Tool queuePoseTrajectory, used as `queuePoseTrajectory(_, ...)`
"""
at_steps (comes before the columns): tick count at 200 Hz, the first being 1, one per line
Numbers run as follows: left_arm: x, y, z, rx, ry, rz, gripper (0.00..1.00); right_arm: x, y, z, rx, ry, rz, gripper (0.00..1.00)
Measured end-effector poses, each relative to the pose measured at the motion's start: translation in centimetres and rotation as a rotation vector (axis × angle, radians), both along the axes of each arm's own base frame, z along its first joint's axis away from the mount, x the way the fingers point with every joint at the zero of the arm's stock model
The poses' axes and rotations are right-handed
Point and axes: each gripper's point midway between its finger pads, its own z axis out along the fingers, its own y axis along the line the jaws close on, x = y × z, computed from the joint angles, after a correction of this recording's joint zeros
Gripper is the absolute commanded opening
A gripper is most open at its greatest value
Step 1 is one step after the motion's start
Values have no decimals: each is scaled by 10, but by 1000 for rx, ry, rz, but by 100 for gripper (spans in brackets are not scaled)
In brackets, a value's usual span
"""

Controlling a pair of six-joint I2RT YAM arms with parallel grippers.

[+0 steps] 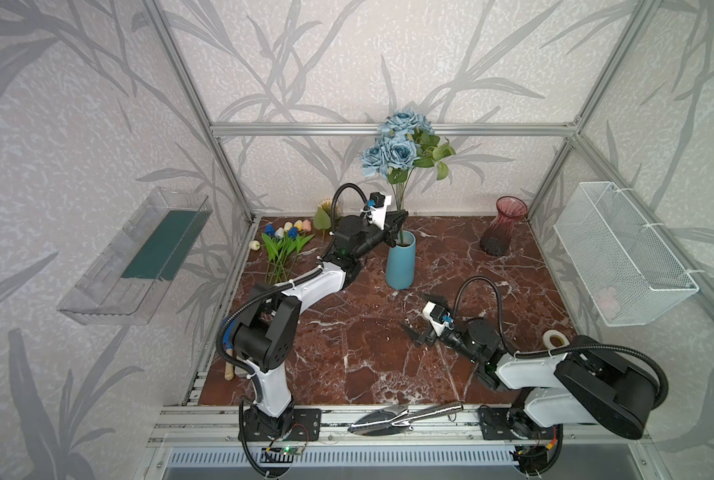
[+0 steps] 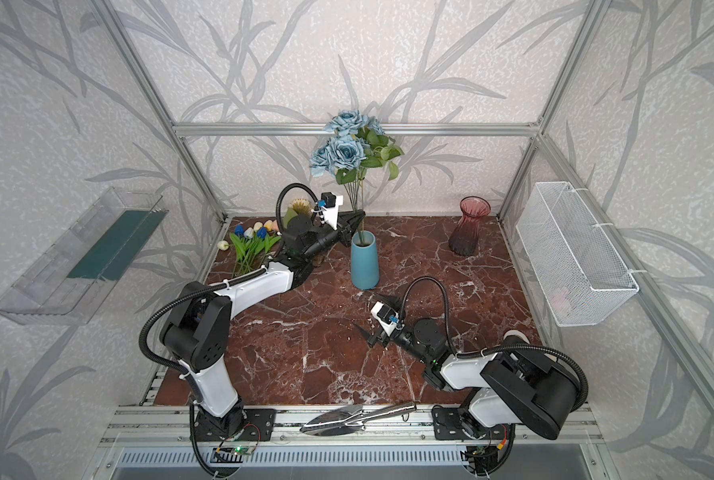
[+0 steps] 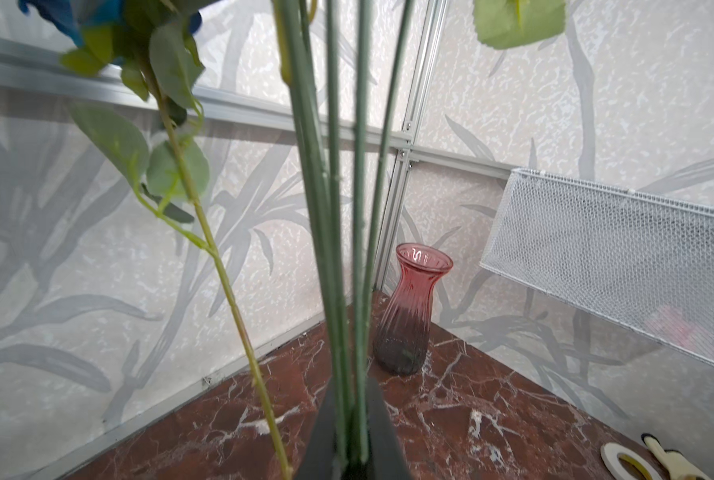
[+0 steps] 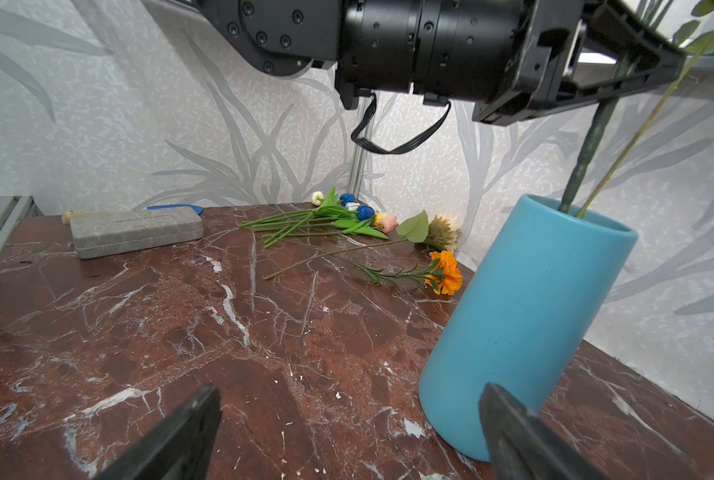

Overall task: Arrange the flowers into the vase
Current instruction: 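Lower the hydrangea stems into the vase and open the left gripper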

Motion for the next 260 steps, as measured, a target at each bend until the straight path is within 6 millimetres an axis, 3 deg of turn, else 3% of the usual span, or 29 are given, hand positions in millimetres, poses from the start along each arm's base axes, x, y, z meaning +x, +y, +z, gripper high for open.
queuePoseTrajectory(45, -5, -2, -23, 38, 19, 13, 1, 0, 0, 0, -1, 1, 0, 97)
queuePoseTrajectory(72, -8, -2, -36, 55, 35, 21, 9, 0, 0, -1, -2, 2, 0, 98)
queuePoseTrajectory(98, -11, -4, -42, 70, 29, 23, 33, 0, 0, -2, -5, 5, 0, 97)
queuePoseTrajectory(157, -16, -2, -56, 92, 38, 45, 35, 1, 1, -6, -9, 9, 0, 97)
queuePoseTrajectory(202, -33, 13, -50, 113, 43, 61, 50, 1, 1, -7, -11, 11, 0, 97)
queuePoseTrajectory(260, -79, 75, -3, 80, -55, 123, 50, 1, 1, -6, -12, 13, 3, 98)
